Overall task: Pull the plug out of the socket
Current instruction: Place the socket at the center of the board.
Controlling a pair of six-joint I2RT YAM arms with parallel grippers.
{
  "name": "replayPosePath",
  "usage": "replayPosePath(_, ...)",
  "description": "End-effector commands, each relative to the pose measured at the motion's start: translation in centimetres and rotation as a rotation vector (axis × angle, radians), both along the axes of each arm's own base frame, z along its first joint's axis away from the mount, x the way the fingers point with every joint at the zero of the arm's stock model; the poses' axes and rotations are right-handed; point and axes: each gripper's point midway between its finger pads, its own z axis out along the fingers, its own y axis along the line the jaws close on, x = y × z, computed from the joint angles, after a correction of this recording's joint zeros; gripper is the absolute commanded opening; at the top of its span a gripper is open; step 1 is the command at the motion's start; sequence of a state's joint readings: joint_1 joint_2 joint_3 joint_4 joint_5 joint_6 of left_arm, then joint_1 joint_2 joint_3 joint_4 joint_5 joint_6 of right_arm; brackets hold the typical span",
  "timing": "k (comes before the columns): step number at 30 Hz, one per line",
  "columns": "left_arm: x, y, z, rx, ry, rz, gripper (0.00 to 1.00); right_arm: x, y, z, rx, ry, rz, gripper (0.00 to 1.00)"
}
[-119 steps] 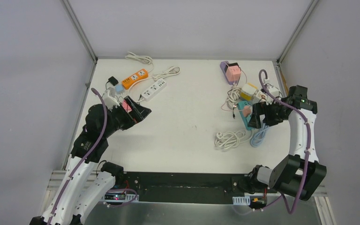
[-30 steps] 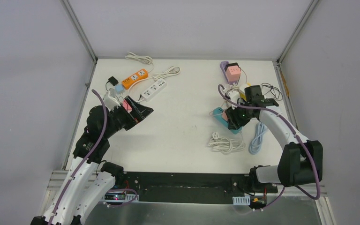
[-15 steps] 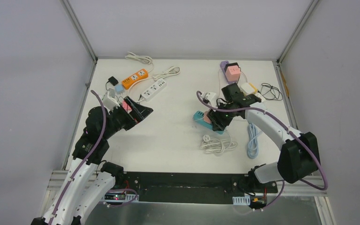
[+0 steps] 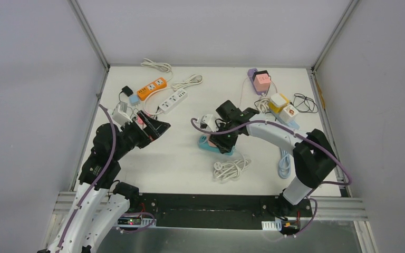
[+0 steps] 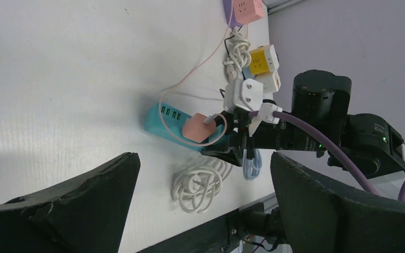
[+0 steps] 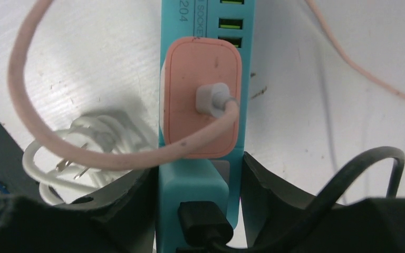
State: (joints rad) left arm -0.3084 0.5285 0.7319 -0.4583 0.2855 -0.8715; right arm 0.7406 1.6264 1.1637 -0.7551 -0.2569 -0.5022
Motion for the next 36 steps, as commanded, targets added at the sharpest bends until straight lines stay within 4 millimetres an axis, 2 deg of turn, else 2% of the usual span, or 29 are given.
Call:
replayPosePath(1,-0.8,0.9,1.8,0.015,-0.058,0.030,0.99,1.8,4.9,1.8,0.075,-0.108,0.041,0.00)
replayPosePath(5,-1.2,1.3,1.6,0.018,-0.053,0.045,0.99,2.3,5.9,-1.0,0.023,-0.087,0.038,0.00)
replayPosePath(10,-1.9,1.7,1.0,0.024,-0.037,0.058,0.99,3.5,4.9,-3.7,-0.066,-0.116,0.018,0.00)
replayPosePath(16,-2.1,1.8,0.1,0.020,-0.020,0.060,0.99,4.1,3.2,-4.7,-0.106,-0.140,0.009,0.01)
replayPosePath(18,-2.0,1.7,-0.3,0.024,-0.013,0.057,0.99,3.8,2.7,-4.8,-0.102,-0.123,0.025,0.03)
replayPosePath(20,-2.0,1.6,-0.5,0.030,-0.008,0.050,0.99,2.5,2.5,-5.0,-0.083,-0.075,0.059,0.15)
replayPosePath(22,-1.9,1.4,-0.8,0.042,-0.003,0.038,0.99,0.9,2.4,-4.9,-0.058,-0.028,0.096,0.34)
replayPosePath(24,-1.8,1.3,-1.0,0.054,0.000,0.025,0.99,0.1,2.1,-4.7,-0.045,-0.007,0.110,0.58)
replayPosePath(26,-1.8,1.0,-1.2,0.062,0.002,0.010,0.99,-0.3,1.9,-4.2,-0.027,0.002,0.110,0.71)
replayPosePath(30,-1.5,0.5,-1.0,0.056,-0.015,-0.019,0.99,-0.2,1.4,-2.9,0.025,0.025,0.077,0.82)
replayPosePath(36,-1.1,-0.4,-0.3,0.050,-0.053,-0.065,0.99,-0.4,0.3,-0.2,0.115,0.058,0.053,0.91)
